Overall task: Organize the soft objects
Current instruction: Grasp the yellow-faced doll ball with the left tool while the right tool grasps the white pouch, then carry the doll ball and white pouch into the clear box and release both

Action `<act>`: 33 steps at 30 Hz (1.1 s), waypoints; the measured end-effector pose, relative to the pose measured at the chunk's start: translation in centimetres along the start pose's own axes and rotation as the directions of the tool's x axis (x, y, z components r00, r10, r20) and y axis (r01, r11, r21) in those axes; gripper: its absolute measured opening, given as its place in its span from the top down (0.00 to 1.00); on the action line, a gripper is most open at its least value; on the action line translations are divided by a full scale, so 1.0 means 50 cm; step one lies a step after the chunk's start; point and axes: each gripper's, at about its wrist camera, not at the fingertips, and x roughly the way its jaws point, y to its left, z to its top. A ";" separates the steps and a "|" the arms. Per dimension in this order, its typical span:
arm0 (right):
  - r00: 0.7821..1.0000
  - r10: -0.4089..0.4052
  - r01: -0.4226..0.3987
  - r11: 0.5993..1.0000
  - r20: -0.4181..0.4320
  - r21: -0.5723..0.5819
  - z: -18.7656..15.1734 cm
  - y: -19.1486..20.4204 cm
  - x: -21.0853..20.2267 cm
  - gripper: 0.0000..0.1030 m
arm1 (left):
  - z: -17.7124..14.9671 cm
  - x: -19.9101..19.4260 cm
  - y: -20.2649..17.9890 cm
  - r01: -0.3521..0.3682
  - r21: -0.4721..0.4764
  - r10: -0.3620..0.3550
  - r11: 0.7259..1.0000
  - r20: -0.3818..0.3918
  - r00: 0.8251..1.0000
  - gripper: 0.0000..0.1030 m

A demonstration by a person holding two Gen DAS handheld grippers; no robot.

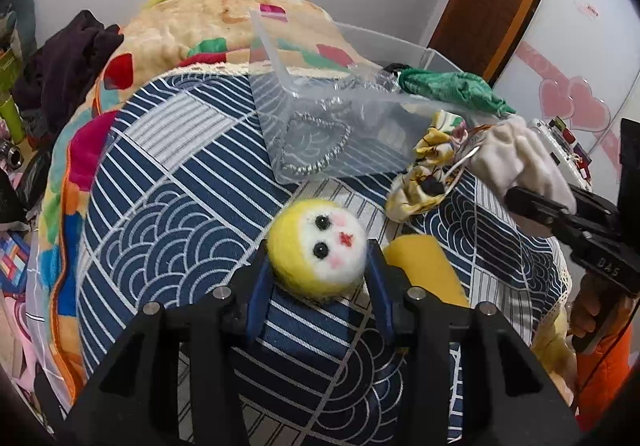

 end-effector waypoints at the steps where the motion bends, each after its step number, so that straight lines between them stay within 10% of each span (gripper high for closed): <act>1: 1.000 -0.007 0.007 1.000 0.012 -0.004 0.003 0.000 -0.007 0.75 | 0.003 -0.006 -0.001 0.002 0.000 -0.002 1.000 0.010 1.000 0.57; 22: 0.972 -0.008 0.009 1.000 0.235 0.000 0.129 0.003 -0.072 0.75 | 0.109 -0.078 -0.052 -0.019 0.090 0.003 0.996 0.172 0.985 0.58; 33: 0.980 -0.008 0.011 1.000 0.199 -0.011 0.180 0.014 0.006 0.75 | 0.187 -0.033 -0.049 -0.038 0.070 0.025 0.997 0.175 0.984 0.58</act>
